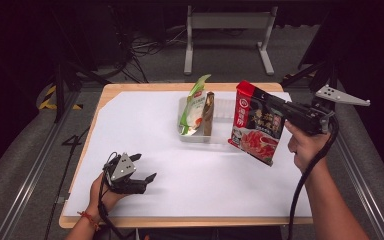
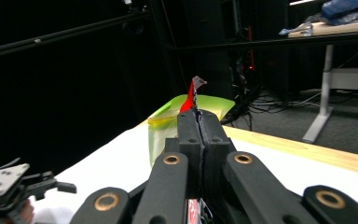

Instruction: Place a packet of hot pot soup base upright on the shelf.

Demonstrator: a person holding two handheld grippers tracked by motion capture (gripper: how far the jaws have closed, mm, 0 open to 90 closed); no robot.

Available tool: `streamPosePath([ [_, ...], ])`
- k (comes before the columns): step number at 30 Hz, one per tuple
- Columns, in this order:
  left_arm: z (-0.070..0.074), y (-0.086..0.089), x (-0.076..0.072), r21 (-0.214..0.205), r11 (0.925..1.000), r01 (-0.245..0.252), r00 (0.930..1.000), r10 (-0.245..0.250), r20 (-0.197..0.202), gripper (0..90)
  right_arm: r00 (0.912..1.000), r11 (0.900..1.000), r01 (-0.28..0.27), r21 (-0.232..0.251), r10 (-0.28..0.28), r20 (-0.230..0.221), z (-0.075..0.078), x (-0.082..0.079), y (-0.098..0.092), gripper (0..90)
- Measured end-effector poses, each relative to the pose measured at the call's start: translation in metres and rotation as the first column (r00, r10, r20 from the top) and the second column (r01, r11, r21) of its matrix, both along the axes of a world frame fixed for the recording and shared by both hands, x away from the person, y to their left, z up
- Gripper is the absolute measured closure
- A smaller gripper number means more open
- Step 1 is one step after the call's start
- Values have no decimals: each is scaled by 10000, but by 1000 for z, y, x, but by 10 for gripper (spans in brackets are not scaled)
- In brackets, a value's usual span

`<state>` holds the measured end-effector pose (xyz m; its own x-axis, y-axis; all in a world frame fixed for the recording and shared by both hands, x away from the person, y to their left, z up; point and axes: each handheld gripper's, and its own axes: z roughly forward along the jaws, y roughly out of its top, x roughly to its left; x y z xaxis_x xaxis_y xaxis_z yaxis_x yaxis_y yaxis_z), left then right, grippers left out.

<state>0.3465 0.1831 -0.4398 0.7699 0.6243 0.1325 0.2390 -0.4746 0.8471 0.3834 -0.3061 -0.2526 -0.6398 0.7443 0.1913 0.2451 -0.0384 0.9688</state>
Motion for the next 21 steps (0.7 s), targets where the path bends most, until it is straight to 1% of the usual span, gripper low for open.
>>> streamPosePath([
  [2, 0, 0, 0, -18, 10000, -14, 10000, 14, -1, 183, 10000, 10000, 29, 68, -28, -57, 1, 5, 3, 891],
  [9, -1, -1, 0, 6, 10000, 49, 10000, -49, -36, 183, 9997, 9998, 208, -33, -209, -105, 6, 19, 16, 891],
  [11, -1, -1, 0, 40, 10000, 66, 10000, -66, -31, 183, 9994, 9993, 325, -207, -327, -58, 7, 23, 21, 891],
  [13, -1, -1, 0, 15, 10000, 64, 10000, -63, -42, 183, 9995, 9994, 298, -190, -300, -85, 7, 28, 23, 891],
  [15, -1, -1, 0, 13, 10000, 69, 10000, -69, -36, 182, 9991, 9986, 421, -322, -424, -70, 6, 32, 27, 891],
  [17, -1, -1, 0, 8, 10000, 74, 10000, -74, -39, 183, 9993, 9991, 356, -237, -358, -99, 6, 35, 28, 891],
  [20, -1, -1, 0, -3, 10000, 83, 10000, -83, -36, 183, 9989, 9985, 458, -297, -461, -82, 6, 38, 30, 891],
  [21, -1, -1, 0, 17, 10000, 92, 10000, -92, -38, 183, 9988, 9985, 475, -265, -479, -118, 7, 42, 32, 891],
])
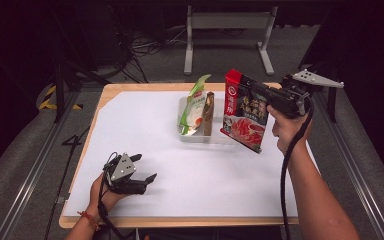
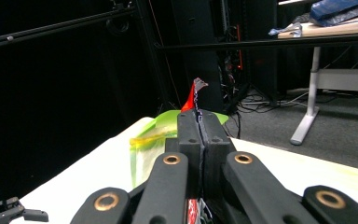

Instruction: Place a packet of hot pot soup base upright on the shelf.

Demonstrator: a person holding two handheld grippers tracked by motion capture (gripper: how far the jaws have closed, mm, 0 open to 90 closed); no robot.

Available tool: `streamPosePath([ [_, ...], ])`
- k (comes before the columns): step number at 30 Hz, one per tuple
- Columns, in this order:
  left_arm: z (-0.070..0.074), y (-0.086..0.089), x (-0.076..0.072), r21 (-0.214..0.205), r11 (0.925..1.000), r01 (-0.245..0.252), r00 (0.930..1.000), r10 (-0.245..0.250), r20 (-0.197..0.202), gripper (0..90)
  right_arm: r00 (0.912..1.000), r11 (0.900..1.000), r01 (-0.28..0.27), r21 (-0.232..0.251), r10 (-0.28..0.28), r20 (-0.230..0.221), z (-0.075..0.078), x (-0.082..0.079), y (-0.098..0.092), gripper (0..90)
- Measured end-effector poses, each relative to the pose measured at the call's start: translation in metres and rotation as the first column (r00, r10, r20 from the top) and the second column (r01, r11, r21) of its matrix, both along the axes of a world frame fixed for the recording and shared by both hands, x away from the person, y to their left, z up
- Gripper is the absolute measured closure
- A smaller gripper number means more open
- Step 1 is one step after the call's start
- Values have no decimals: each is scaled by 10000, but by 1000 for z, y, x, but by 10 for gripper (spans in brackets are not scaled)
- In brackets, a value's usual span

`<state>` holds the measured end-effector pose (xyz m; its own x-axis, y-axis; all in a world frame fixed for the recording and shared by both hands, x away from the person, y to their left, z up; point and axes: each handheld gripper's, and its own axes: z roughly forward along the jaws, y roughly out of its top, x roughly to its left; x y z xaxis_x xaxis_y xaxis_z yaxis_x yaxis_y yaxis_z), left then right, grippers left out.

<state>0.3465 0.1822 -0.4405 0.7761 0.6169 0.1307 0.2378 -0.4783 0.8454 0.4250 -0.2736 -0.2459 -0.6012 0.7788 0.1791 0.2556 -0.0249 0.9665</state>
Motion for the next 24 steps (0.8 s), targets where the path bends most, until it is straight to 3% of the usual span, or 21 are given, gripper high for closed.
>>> streamPosePath([
  [24, 0, 1, 0, -165, 9998, 129, 9999, -129, -6, 184, 9986, 9987, 472, -206, -477, -227, -4, 47, 30, 890],
])
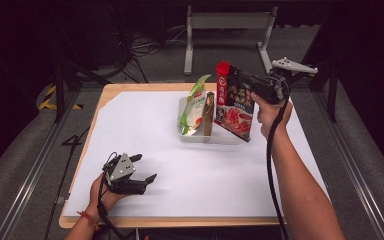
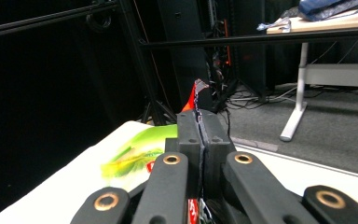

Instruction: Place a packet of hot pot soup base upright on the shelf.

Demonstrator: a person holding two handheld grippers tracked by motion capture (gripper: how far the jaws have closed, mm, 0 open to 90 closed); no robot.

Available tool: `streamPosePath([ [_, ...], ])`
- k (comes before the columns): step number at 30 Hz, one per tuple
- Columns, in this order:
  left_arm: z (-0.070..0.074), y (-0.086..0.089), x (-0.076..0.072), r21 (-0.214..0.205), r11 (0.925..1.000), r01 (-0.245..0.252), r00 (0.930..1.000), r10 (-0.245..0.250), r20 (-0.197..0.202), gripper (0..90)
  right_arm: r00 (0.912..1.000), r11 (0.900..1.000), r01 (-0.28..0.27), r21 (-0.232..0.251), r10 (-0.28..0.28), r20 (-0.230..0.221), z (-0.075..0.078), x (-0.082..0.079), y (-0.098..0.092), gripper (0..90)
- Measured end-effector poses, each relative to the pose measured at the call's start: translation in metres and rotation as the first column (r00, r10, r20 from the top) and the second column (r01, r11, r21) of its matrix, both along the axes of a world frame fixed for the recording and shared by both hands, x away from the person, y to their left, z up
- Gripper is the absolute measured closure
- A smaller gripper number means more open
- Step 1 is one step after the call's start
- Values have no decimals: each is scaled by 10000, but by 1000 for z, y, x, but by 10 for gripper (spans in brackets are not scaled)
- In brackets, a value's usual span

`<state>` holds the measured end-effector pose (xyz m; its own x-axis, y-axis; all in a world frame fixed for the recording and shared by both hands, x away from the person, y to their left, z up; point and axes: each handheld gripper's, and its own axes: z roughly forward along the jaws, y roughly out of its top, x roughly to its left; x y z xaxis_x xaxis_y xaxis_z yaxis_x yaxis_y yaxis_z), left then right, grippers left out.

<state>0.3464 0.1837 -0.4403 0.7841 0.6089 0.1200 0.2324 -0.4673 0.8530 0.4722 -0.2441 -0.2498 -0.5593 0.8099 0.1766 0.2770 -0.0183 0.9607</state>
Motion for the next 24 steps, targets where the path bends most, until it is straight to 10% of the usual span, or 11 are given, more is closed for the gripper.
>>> streamPosePath([
  [24, -1, 2, 1, -6, 10000, 33, 10000, -33, -79, 185, 9988, 9991, 373, 211, -367, -318, -30, 31, 21, 888],
])
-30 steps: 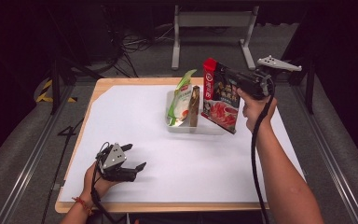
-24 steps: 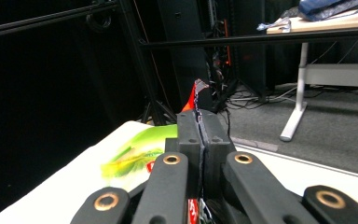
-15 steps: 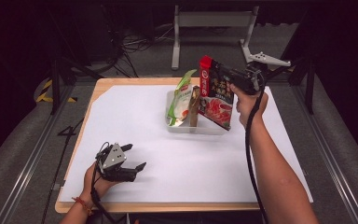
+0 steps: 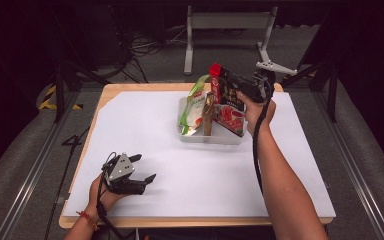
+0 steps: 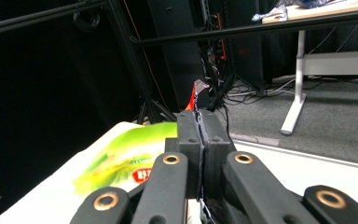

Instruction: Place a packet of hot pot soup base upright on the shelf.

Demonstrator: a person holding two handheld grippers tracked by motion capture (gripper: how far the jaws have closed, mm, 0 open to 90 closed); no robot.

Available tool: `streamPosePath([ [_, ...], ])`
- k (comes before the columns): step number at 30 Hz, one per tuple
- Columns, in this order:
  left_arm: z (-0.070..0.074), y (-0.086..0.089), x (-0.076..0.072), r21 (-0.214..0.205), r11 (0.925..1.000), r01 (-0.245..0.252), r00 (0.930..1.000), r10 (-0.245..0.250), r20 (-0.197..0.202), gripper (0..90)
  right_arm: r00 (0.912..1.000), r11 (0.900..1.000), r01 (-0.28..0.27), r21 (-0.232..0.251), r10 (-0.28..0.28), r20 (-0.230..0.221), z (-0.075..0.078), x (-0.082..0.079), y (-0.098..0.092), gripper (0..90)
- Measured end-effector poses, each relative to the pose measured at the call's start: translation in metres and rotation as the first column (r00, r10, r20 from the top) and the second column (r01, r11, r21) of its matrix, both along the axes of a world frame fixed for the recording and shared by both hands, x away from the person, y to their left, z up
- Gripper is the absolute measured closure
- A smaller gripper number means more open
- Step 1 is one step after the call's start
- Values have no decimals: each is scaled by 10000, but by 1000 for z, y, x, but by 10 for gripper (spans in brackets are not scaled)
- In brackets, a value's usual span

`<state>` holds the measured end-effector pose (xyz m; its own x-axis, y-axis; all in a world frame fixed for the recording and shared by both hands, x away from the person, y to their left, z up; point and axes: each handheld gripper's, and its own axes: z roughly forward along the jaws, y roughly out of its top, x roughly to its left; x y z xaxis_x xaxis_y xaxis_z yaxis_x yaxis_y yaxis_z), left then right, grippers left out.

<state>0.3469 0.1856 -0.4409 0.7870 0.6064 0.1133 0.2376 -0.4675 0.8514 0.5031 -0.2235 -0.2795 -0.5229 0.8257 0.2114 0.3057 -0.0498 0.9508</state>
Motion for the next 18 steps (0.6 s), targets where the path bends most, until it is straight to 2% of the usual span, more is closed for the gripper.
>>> streamPosePath([
  [13, 0, 0, -1, 13, 10000, 23, 10000, -23, -6, 185, 10000, 9998, -50, -204, 51, 78, -15, -3, -3, 885],
  [18, 0, 0, 0, 20, 10000, 31, 10000, -31, -25, 185, 10000, 9995, -32, -309, 34, 66, -16, -5, -6, 884],
])
